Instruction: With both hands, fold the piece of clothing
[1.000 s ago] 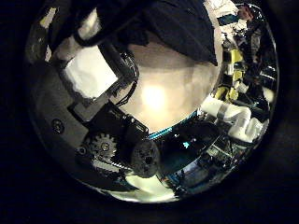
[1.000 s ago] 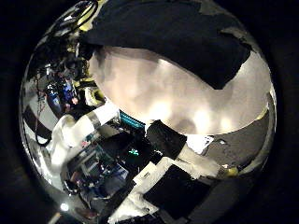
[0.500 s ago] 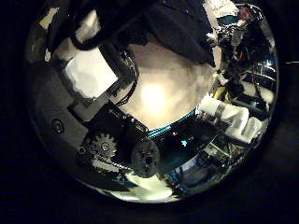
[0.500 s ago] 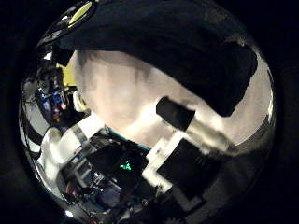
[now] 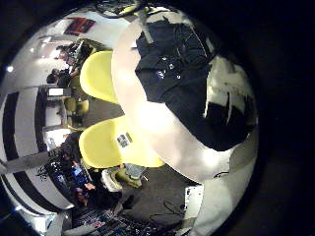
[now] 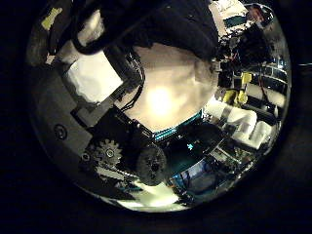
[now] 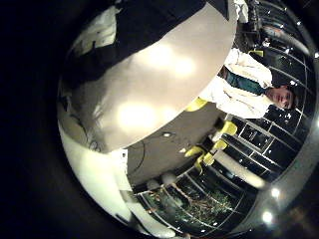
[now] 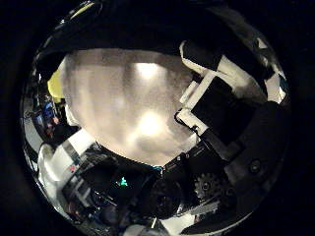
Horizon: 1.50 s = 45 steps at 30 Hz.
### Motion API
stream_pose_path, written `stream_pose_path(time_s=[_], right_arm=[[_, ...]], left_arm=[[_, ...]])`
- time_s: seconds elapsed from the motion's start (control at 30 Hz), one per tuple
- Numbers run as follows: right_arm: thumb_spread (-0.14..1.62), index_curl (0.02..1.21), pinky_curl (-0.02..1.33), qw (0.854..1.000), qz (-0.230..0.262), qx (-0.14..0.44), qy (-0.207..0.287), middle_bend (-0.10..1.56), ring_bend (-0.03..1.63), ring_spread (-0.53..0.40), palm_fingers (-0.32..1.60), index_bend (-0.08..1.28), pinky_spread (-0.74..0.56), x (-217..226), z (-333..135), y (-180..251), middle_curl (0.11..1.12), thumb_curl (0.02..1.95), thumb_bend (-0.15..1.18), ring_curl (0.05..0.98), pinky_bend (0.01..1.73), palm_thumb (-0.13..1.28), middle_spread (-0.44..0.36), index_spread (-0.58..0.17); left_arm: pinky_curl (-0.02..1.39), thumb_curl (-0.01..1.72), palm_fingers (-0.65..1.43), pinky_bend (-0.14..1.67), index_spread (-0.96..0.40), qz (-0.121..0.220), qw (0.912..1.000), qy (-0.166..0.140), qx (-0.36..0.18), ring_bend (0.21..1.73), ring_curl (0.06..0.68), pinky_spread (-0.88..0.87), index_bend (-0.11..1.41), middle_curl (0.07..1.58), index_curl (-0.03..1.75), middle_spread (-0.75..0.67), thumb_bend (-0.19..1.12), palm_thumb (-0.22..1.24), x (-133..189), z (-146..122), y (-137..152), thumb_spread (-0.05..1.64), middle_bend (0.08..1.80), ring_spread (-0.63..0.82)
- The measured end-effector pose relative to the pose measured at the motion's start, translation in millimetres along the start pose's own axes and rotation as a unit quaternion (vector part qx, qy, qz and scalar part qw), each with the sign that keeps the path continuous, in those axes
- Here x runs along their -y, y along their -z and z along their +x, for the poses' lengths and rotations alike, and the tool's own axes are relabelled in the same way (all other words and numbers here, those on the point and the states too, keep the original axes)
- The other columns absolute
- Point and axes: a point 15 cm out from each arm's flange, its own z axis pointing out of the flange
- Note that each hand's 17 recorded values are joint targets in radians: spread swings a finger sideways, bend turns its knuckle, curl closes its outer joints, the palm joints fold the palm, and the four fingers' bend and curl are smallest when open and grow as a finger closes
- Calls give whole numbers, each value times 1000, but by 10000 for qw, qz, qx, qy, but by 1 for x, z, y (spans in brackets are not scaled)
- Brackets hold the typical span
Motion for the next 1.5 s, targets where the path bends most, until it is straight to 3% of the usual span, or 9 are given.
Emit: stream_pose_path(time_s=[0.33, 0.7, 0.9, 1.23, 1.3, 1.37, 1.5], right_arm=[[1092, 900, 799, 9969, 716, 304, -150, 1221, 1349, -273, 996, 1051, -212, -38, 21, 61, 936, 637, 35, 778, 1308, 1015, -208, -340], [1095, 924, 932, 9870, 1521, 419, -308, 1260, 1365, -262, 984, 1090, -185, -48, 40, 157, 939, 713, -4, 817, 1272, 1027, -190, -309], [1087, 927, 989, 9905, 1274, 430, -301, 1264, 1362, -258, 986, 1093, -180, -13, 44, 163, 934, 748, -9, 829, 1250, 1012, -184, -300], [1080, 929, 1069, 9955, 613, 508, -518, 1271, 1352, -257, 989, 1090, -179, 85, 80, 142, 925, 795, -9, 842, 1211, 993, -179, -293], [1079, 929, 1087, 9951, 590, 535, -593, 1272, 1350, -258, 988, 1090, -180, 89, 88, 144, 924, 805, -9, 845, 1197, 990, -178, -292], [1078, 930, 1100, 9951, 564, 548, -591, 1271, 1349, -258, 987, 1091, -182, 88, 93, 144, 923, 812, -8, 847, 1189, 989, -178, -291], [1078, 930, 1122, 9956, 554, 527, -544, 1267, 1348, -258, 986, 1092, -184, 87, 94, 144, 924, 824, -8, 851, 1176, 987, -179, -291]], left_arm=[[615, 559, 1049, 1180, -645, -86, 9998, -180, -90, 1346, 498, -625, 171, 1208, 1555, -704, -15, 827, -43, 1, 19, 1092, 765, -473], [616, 558, 1062, 1167, -605, -43, 9997, -177, -179, 1336, 500, -628, 175, 1212, 1579, -723, -17, 814, -65, -8, 76, 1088, 755, -473], [618, 558, 1063, 1164, -584, -78, 9998, -65, -153, 1335, 502, -629, 174, 1211, 1589, -731, -16, 813, -25, -21, 82, 1085, 752, -472], [625, 557, 1041, 1164, -551, 101, 9994, 322, -106, 1327, 501, -621, 171, 1215, 1602, -742, -21, 804, 113, -55, 72, 1089, 746, -476], [623, 540, 960, 1132, -544, -55, 9991, 352, -236, 1296, 498, -623, 170, 1212, 1598, -741, -43, 743, 112, -55, 71, 1099, 751, -483], [628, 494, 842, 1086, -533, -201, 9983, 280, -467, 1258, 495, -621, 174, 1205, 1584, -738, -82, 592, 103, -46, 63, 1102, 764, -485], [625, 434, 682, 996, -515, -223, 9957, 225, -873, 1172, 476, -622, 197, 1183, 1544, -723, -51, 448, 73, -25, 54, 1116, 775, -489]])
